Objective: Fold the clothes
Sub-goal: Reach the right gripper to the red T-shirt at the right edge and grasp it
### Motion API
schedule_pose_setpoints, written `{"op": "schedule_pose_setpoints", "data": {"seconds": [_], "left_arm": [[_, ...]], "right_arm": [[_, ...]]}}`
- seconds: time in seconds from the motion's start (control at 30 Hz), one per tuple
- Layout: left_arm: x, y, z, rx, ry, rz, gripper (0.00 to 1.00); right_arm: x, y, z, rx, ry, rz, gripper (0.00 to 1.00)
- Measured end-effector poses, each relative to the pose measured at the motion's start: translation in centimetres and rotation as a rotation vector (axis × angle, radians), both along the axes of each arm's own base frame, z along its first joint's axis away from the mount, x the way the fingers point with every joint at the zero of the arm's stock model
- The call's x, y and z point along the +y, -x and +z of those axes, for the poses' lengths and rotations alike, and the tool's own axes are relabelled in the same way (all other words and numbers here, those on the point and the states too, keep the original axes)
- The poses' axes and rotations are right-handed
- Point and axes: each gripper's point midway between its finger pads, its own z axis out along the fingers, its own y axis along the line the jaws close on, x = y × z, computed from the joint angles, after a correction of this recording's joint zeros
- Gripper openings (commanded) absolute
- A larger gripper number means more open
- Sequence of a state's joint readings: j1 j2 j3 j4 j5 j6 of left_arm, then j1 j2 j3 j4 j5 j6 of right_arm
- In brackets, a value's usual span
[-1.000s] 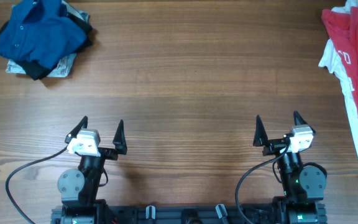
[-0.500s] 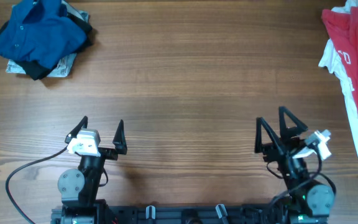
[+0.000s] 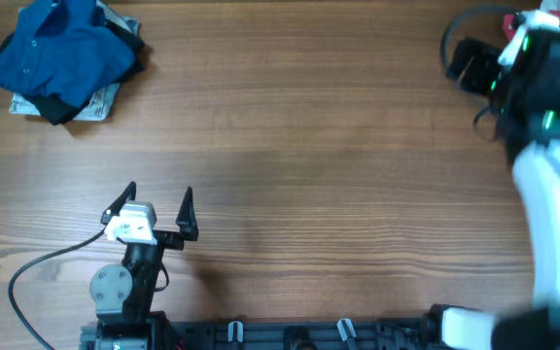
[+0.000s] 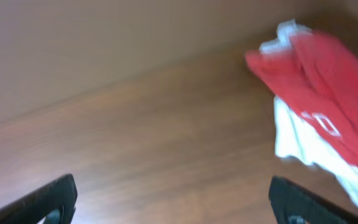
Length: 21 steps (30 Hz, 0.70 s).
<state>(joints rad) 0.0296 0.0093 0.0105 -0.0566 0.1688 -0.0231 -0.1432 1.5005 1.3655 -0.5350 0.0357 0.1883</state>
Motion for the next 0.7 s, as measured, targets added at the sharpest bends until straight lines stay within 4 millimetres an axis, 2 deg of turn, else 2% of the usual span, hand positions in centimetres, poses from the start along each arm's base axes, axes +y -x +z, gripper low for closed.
{"op": "schedule_pose_setpoints", "data": {"seconds": [0.07, 0.13, 0.17, 0.2, 0.27, 0.3, 0.37, 0.47, 0.5, 0.57, 0.7], "left_arm": [[0.0, 0.0, 0.0, -0.001, 0.0, 0.0, 1.0], [0.0, 0.0, 0.0, -0.001, -0.001, 0.0, 1.0], [0.0, 0.0, 0.0, -0.001, -0.001, 0.0, 1.0], [0.0, 0.0, 0.0, -0.001, 0.0, 0.0, 1.0], [0.0, 0.0, 0.0, -0.001, 0.0, 0.0, 1.0], [0.0, 0.0, 0.0, -0.001, 0.0, 0.0, 1.0], [0.0, 0.0, 0.0, -0.001, 0.0, 0.0, 1.0], [0.0, 0.0, 0.0, -0.001, -0.001, 0.0, 1.0], [0.0, 0.0, 0.0, -0.001, -0.001, 0.0, 1.0], [0.0, 0.0, 0.0, -0.001, -0.001, 0.0, 1.0], [0.0, 0.0, 0.0, -0.001, -0.001, 0.0, 1.0]], "right_arm": [[-4.0, -4.2, -1.8, 0.102, 0.049, -0.008, 1.0], [-6.7, -6.0, -2.6, 0.119, 0.117, -0.007, 1.0], [-7.3, -6.3, -2.6, 0.115, 0.133, -0.013, 1.0], [-9.8, -6.6, -2.4, 0.103, 0.201, -0.059, 1.0], [-13.1, -7.6, -1.7, 0.065, 0.295, -0.094, 1.0], [-14.4, -7.7, -2.0, 0.072, 0.323, -0.103, 1.0], [-18.3, -7.6, -5.2, 0.134, 0.361, -0.138, 0.99], [-23.1, -6.7, -12.8, 0.253, 0.349, -0.181, 0.93], [-24.3, -6.6, -14.4, 0.266, 0.35, -0.196, 0.92], [-25.5, -6.9, -15.0, 0.246, 0.362, -0.216, 0.92], [-25.9, -9.1, -14.8, 0.137, 0.372, -0.197, 0.92]]}}
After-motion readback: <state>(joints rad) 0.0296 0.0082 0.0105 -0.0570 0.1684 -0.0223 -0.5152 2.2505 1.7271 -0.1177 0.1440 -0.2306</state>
